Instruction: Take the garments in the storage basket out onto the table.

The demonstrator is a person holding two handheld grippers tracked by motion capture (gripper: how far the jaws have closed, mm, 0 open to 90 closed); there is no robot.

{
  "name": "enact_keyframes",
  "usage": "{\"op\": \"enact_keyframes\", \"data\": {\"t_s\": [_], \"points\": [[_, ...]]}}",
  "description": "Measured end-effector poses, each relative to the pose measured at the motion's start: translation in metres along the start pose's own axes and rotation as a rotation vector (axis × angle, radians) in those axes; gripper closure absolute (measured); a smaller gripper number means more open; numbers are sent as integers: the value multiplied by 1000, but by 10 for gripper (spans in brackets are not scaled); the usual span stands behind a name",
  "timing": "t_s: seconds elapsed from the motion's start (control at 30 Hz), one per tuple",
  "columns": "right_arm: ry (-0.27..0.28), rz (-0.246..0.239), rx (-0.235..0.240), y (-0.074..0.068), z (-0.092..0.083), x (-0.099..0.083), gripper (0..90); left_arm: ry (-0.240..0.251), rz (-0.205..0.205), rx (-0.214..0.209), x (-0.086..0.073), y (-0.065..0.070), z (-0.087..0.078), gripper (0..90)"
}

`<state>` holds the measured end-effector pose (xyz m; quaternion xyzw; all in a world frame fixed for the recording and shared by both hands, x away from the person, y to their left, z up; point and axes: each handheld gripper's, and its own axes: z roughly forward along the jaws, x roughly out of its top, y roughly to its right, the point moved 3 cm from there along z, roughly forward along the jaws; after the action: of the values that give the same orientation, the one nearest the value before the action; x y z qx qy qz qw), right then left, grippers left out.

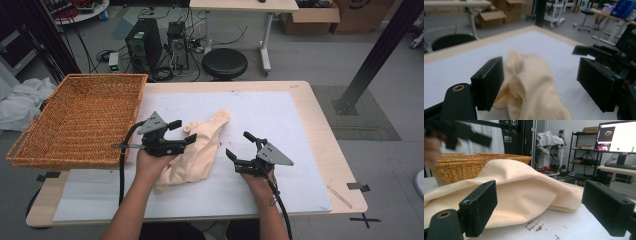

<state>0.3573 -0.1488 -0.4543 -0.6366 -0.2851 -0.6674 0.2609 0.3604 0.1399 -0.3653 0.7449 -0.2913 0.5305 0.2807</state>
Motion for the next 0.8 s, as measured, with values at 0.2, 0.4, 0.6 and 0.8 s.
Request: {"op": "enact_keyframes", "data": {"t_s": [0.2, 0.4, 0.6, 0.8], "points": [[-5, 6, 4, 1, 1, 0, 137, 98, -76, -16, 9, -5, -37, 186], [-11, 18, 4, 2, 1, 0, 137, 108, -51, -20, 7, -9, -43, 180], [-15, 30, 5, 3, 2, 0, 138, 78, -28, 11, 0, -16, -38, 180], [-16, 29, 4, 3, 2, 0, 140, 88, -47, 2, -7, -20, -37, 180]]}}
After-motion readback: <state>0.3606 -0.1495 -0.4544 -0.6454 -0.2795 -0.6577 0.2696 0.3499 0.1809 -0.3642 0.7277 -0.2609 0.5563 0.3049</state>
